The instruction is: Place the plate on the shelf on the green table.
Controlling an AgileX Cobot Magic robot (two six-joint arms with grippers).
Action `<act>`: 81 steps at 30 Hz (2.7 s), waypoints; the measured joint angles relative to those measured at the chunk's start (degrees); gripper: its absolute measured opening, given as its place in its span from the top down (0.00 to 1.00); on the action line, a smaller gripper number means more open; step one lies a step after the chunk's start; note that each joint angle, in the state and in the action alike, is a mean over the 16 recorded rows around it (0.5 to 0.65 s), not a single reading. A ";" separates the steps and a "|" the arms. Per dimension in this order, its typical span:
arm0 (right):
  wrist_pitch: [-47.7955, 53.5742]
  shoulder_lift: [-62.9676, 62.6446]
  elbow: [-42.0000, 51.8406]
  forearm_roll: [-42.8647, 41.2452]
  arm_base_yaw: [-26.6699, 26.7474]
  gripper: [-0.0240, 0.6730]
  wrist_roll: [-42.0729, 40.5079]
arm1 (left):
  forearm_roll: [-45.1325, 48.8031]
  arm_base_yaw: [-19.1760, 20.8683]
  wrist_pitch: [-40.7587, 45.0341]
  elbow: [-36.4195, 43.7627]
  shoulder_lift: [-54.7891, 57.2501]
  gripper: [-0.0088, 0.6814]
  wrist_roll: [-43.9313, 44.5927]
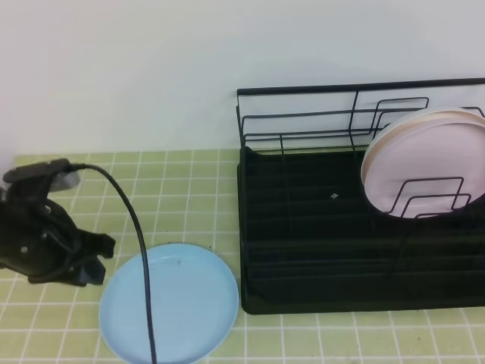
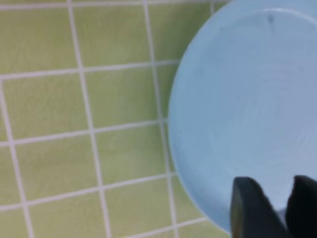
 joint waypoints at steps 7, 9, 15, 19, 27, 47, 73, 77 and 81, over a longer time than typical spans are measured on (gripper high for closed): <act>0.31 0.00 0.00 1.43 0.00 0.97 0.01 | 0.58 0.00 -1.42 -0.18 3.95 0.51 -0.56; 0.53 0.00 0.00 2.00 0.00 0.97 0.01 | 0.55 0.00 -2.10 -0.18 5.11 0.50 -0.69; 1.40 0.00 0.00 3.97 0.00 0.97 -0.02 | -0.15 0.00 -4.85 -0.18 8.52 0.54 -0.37; 1.98 0.00 0.00 5.08 0.00 0.97 -0.06 | -0.52 0.00 -6.32 -0.18 10.78 0.59 -0.16; 3.07 0.00 0.00 6.22 0.00 0.97 -0.57 | -1.42 0.00 -7.89 -0.18 15.14 0.68 0.18; 4.56 -0.03 0.01 7.39 0.00 0.97 -1.98 | -2.48 0.09 -5.58 -1.57 19.14 0.99 3.24; 7.95 0.00 0.00 7.78 0.00 0.97 -3.53 | -8.30 0.07 0.43 -7.78 -0.98 0.99 6.21; 7.14 0.00 0.00 9.24 0.00 0.97 -3.98 | -13.13 0.02 2.38 -9.04 -4.69 0.99 8.84; 5.64 0.00 0.00 11.94 0.00 0.97 -4.40 | -18.08 -0.30 4.60 -9.73 -7.54 0.99 11.74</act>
